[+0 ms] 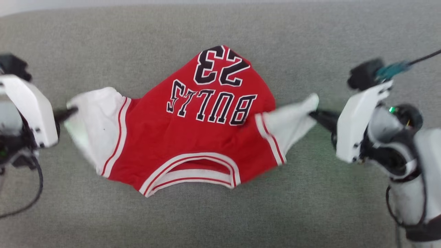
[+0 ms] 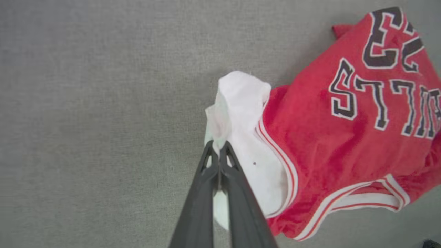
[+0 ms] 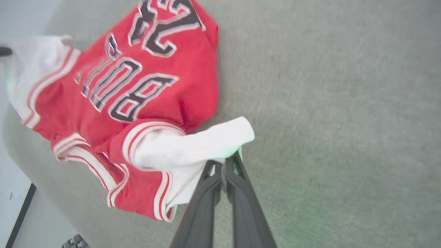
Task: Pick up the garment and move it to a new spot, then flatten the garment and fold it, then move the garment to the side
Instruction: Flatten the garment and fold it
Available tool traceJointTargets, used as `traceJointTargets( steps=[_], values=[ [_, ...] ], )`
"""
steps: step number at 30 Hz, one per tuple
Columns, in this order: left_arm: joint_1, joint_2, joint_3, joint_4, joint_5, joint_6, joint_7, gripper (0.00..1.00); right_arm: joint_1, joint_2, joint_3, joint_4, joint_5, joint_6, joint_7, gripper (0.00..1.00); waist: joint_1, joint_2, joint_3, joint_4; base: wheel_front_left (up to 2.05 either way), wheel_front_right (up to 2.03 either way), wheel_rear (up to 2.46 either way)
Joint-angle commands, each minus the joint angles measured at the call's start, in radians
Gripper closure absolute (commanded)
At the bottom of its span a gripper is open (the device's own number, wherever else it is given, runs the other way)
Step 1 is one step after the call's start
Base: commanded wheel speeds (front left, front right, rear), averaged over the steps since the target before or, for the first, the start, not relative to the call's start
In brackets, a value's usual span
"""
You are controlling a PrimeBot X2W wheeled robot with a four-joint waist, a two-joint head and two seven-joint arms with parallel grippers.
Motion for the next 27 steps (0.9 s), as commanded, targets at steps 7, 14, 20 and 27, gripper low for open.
traceJointTargets(
  steps=[7,14,20,27],
  values=[
    [-0.097,0.032,0.062,-0.135,-0.031,0.082,0.048,1.0,-0.124,0.047,-0.102,-0.066,0.055,0.0,0.019,1.0,0.0,0.0,-0.069,-0.011,0.0,0.0,0.0],
    [-0.185,0.04,0.083,-0.15,-0.026,0.103,0.058,1.0,-0.223,0.099,-0.179,-0.037,0.054,0.0,-0.033,1.0,0.0,0.0,-0.131,-0.016,0.0,0.0,0.0],
    [-0.304,0.018,0.093,-0.104,-0.003,0.082,0.02,1.0,-0.35,0.147,-0.26,0.055,0.001,0.0,-0.111,1.0,0.0,0.0,-0.191,-0.012,0.0,0.0,0.0],
    [-0.42,-0.017,0.091,-0.04,0.025,0.06,-0.038,1.0,-0.471,0.185,-0.297,0.14,-0.08,0.0,-0.195,1.0,0.0,0.0,-0.241,-0.008,0.0,0.0,0.0]
  ],
)
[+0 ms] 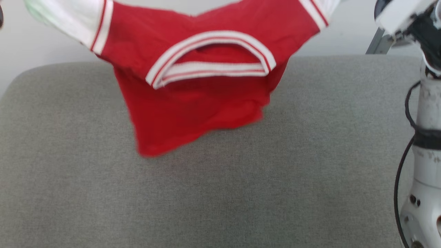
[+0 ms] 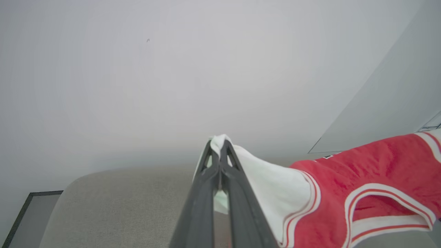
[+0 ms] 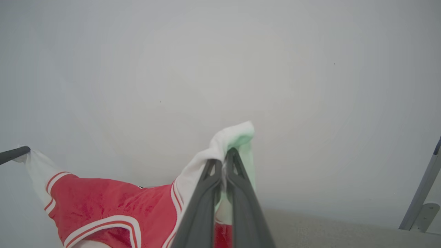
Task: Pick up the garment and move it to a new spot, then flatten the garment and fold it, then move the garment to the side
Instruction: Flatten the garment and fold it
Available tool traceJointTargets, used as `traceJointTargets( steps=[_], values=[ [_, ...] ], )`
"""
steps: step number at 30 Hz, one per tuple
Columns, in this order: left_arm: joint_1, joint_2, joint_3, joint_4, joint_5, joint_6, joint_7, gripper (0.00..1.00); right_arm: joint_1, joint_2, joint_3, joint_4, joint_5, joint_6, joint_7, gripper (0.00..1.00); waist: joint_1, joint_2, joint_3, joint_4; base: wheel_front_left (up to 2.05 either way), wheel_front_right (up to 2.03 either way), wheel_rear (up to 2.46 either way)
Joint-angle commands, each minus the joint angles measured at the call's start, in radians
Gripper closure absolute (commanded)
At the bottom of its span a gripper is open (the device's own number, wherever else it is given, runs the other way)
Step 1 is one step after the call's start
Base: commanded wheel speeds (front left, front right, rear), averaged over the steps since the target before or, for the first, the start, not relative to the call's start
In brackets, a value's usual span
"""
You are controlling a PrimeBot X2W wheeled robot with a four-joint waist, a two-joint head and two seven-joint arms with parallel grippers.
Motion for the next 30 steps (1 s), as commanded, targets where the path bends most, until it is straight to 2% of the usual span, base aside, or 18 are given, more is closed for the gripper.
traceJointTargets(
  steps=[1,7,16,24,30],
  values=[
    [-0.022,-0.009,-0.003,0.013,0.007,-0.005,-0.012,1.0,-0.023,0.008,0.001,0.014,-0.011,0.0,-0.016,1.0,0.0,0.0,-0.014,0.001,0.0,0.0,0.0],
    [-0.099,-0.05,-0.034,0.07,0.054,-0.026,-0.057,1.0,-0.098,0.03,0.022,0.076,-0.074,0.0,-0.074,1.0,0.0,0.0,-0.034,0.006,0.0,0.0,0.0],
    [-0.204,-0.109,-0.068,0.18,0.094,-0.051,-0.11,1.0,-0.197,0.051,0.061,0.195,-0.096,0.0,-0.15,1.0,0.0,0.0,-0.022,0.009,0.0,0.0,0.0],
    [-0.298,-0.15,-0.08,0.273,0.12,-0.086,-0.195,1.0,-0.3,0.056,0.089,0.312,-0.149,0.0,-0.28,1.0,0.0,0.0,0.062,0.009,0.0,0.0,0.0],
    [-0.409,-0.182,-0.088,0.347,0.154,-0.119,-0.318,1.0,-0.434,0.056,0.131,0.448,-0.227,0.0,-0.458,1.0,0.0,0.0,0.181,0.011,0.0,0.0,0.0]
  ],
)
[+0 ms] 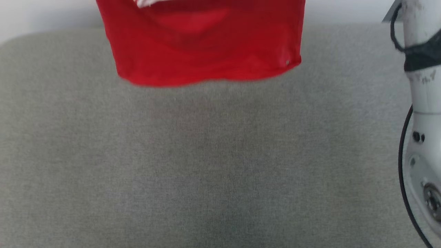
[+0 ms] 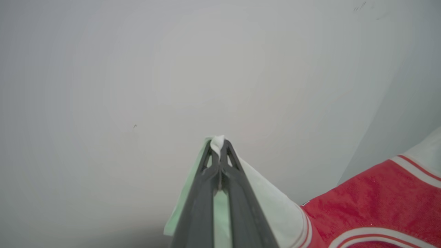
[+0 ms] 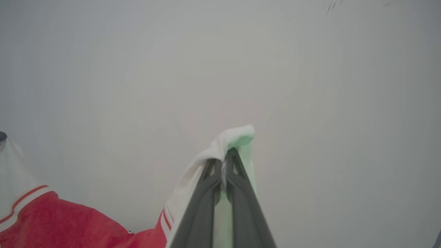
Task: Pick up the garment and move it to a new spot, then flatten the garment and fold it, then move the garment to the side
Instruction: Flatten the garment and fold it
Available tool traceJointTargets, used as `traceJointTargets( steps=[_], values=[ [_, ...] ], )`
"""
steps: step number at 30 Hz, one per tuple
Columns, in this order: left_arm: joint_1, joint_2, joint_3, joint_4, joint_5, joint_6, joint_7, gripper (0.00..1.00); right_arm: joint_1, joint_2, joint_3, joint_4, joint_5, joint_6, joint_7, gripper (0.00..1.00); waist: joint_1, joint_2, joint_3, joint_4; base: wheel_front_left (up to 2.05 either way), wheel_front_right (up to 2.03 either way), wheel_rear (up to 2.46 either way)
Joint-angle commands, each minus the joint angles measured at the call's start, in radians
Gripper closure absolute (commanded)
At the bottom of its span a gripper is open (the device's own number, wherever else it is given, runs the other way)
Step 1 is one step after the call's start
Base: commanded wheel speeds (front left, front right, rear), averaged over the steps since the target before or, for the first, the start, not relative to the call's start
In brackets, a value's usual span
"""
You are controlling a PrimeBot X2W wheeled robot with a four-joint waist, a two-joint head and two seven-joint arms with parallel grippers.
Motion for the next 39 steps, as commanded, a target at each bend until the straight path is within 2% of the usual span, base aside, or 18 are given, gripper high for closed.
traceJointTargets(
  steps=[1,9,12,16,20,24,28,31,34,39],
  values=[
    [-0.014,-0.004,-0.004,0.004,0.016,-0.006,-0.018,1.0,-0.016,0.001,0.003,0.012,-0.006,0.0,-0.022,1.0,0.0,0.0,0.055,0.003,0.0,0.0,0.0],
    [-0.165,-0.029,-0.036,0.081,0.074,-0.024,-0.297,1.0,-0.19,-0.015,0.046,0.194,-0.172,0.0,-0.361,1.0,0.0,0.0,0.175,0.021,0.0,0.0,0.0],
    [-0.193,-0.036,-0.08,0.045,0.05,-0.025,-0.408,1.0,-0.246,-0.032,0.041,0.239,-0.264,-0.001,-0.462,1.0,0.0,0.0,0.212,0.031,0.0,0.0,0.0],
    [-0.171,-0.002,-0.149,0.029,-0.017,-0.024,-0.528,1.0,-0.264,-0.036,0.025,0.278,-0.382,-0.001,-0.491,1.0,0.0,0.0,0.255,0.047,0.0,0.0,0.0],
    [-0.115,0.019,-0.219,0.058,-0.078,-0.025,-0.577,1.0,-0.236,-0.028,0.018,0.341,-0.419,-0.001,-0.493,1.0,0.0,0.0,0.272,0.054,0.0,0.0,0.0],
    [-0.044,0.031,-0.302,0.103,-0.134,-0.025,-0.578,1.0,-0.183,-0.019,0.02,0.435,-0.38,-0.001,-0.493,1.0,0.0,0.0,0.274,0.06,0.0,0.0,0.0],
    [0.028,0.033,-0.367,0.149,-0.218,-0.025,-0.496,1.0,-0.13,-0.008,0.033,0.514,-0.28,-0.001,-0.474,1.0,0.0,0.0,0.253,0.063,0.0,0.0,0.0],
    [0.096,0.037,-0.404,0.165,-0.29,-0.025,-0.405,1.0,-0.078,-0.003,0.057,0.547,-0.194,-0.001,-0.422,1.0,0.0,0.0,0.229,0.069,0.0,0.0,0.0],
    [0.166,0.052,-0.447,0.147,-0.348,-0.025,-0.303,1.0,-0.018,0.001,0.106,0.547,-0.117,-0.001,-0.355,1.0,0.0,0.0,0.2,0.071,0.0,0.0,0.0],
    [0.259,0.092,-0.492,0.089,-0.399,-0.025,-0.214,1.0,0.08,-0.001,0.158,0.508,-0.006,-0.001,-0.254,1.0,0.0,0.0,0.158,0.073,0.0,0.0,0.0]
  ],
)
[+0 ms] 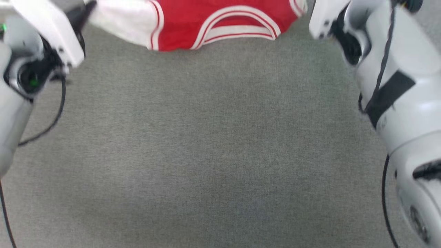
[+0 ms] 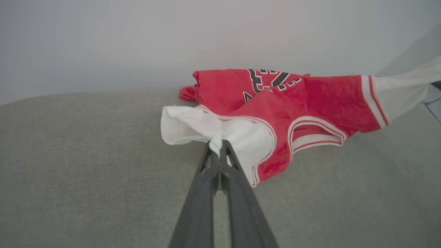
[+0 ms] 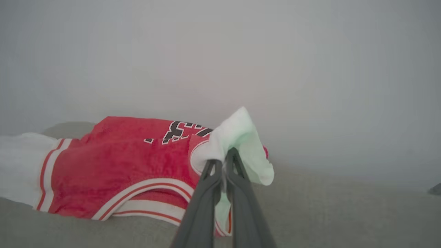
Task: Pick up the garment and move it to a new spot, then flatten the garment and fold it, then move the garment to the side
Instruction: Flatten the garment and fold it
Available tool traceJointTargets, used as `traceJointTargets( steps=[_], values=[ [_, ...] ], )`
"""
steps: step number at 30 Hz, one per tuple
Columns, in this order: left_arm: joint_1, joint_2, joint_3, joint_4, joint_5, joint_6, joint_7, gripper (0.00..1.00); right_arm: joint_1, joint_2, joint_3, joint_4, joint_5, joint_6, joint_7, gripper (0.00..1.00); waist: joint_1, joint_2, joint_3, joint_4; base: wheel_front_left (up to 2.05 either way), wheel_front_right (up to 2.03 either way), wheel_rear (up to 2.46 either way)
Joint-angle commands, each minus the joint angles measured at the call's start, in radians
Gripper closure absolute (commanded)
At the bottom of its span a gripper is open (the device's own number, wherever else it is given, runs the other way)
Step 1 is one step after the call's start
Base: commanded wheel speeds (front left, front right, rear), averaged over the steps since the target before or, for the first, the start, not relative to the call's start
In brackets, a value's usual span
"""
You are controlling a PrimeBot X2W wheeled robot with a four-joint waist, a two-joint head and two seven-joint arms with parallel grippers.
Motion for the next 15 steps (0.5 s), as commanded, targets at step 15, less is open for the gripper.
traceJointTargets(
  steps=[15],
  values=[
    [0.475,0.283,-0.031,-0.458,-0.15,0.136,0.046,1.0,0.586,-0.22,0.097,-0.529,0.34,-0.001,0.481,1.0,0.0,0.0,-0.179,-0.006,0.0,0.0,0.0]
  ],
)
